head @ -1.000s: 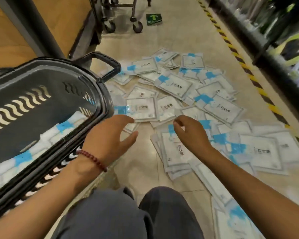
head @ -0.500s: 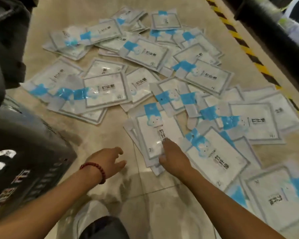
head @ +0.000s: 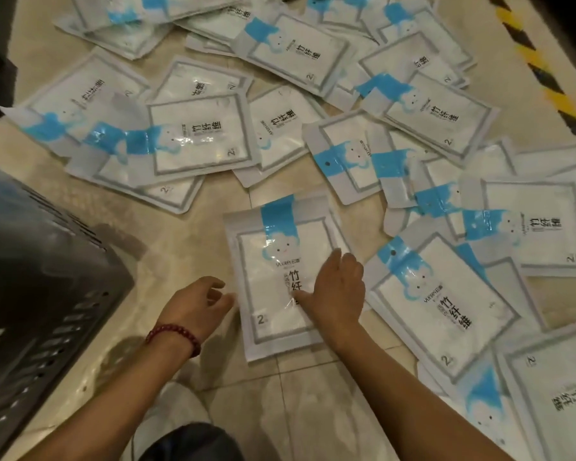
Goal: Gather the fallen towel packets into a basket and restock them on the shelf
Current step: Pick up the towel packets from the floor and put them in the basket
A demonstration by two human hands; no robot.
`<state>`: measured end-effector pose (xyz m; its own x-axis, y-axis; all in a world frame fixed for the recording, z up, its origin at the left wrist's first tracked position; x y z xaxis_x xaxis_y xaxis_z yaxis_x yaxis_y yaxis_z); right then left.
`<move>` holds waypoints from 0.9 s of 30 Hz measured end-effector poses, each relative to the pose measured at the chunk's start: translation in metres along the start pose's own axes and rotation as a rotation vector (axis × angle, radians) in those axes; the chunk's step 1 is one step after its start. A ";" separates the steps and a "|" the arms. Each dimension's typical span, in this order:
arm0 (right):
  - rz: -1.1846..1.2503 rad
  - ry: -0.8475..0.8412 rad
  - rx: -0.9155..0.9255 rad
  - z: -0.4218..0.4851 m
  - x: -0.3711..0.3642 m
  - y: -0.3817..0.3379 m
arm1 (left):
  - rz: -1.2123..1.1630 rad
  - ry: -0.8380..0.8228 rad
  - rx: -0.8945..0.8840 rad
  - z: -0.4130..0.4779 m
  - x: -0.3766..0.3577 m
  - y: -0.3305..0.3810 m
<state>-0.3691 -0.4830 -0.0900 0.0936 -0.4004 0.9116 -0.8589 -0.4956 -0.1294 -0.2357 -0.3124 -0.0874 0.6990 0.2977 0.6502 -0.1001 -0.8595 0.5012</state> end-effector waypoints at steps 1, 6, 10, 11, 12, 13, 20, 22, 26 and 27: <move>-0.001 -0.004 -0.051 0.001 -0.001 0.000 | -0.015 0.008 0.012 0.000 -0.001 -0.003; 0.157 0.095 -0.041 -0.003 -0.008 0.001 | -0.223 0.019 0.067 0.001 -0.001 -0.015; 0.836 -0.068 0.013 -0.011 0.002 -0.005 | -0.499 0.070 0.149 0.002 0.004 -0.015; 0.941 -0.113 0.051 -0.016 0.006 -0.010 | -0.561 0.065 0.183 0.001 0.005 -0.016; 1.021 -0.160 0.087 -0.020 0.008 -0.015 | -0.618 0.056 0.214 0.000 0.007 -0.017; 1.093 -0.205 0.104 -0.023 0.010 -0.019 | -0.681 0.046 0.236 -0.001 0.008 -0.018; 1.450 -0.489 0.101 -0.014 0.022 -0.031 | -0.986 0.025 0.334 -0.008 0.015 -0.024; 1.540 -0.597 0.064 -0.015 0.023 -0.031 | -1.082 -0.153 0.349 -0.014 0.017 -0.019; 1.143 -0.484 0.141 -0.007 0.022 -0.027 | -1.143 -0.195 0.314 -0.016 0.013 -0.015; 1.009 -0.361 0.123 0.001 0.024 -0.021 | -1.146 -0.126 0.299 -0.014 0.014 -0.014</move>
<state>-0.3485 -0.4827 -0.0660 -0.4691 -0.8613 0.1953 -0.5681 0.1249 -0.8134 -0.2344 -0.2896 -0.0770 0.3401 0.9269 -0.1587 0.7856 -0.1873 0.5896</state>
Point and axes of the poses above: each hand's wrist, its own z-axis towards the middle knuckle, its own x-axis out of the back of the hand, y = z × x, the point moved 2 cm from there along z, towards the middle knuckle, and after that the axes turned 4 degrees about -z, right-handed, at the moved point
